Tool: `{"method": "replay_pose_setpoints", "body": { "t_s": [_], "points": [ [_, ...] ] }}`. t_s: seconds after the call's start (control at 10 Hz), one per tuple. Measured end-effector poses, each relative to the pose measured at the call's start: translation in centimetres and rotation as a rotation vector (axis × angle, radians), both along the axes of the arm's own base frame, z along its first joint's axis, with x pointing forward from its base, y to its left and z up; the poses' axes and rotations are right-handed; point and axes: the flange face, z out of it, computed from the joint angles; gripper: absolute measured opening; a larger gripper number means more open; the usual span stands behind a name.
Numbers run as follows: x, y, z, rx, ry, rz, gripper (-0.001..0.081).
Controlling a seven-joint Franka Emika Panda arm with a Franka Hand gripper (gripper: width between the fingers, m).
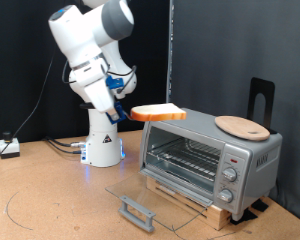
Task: Make a piece of toast with the oven
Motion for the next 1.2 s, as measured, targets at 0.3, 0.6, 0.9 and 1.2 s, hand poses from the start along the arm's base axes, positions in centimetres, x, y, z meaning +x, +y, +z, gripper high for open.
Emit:
{"method": "replay_pose_setpoints", "body": {
  "t_s": [0.3, 0.6, 0.9, 1.2],
  "points": [
    [-0.3, -3.7, -0.3, -0.006, 0.027, -0.016, 0.0394],
    [-0.8, -3.1, -1.8, -0.057, 0.046, 0.065, 0.0394],
    [-1.3, -2.2, -5.2, -0.122, 0.052, 0.110, 0.0394],
    [-0.9, -0.8, -8.1, -0.129, 0.068, 0.172, 0.0394]
  ]
}}
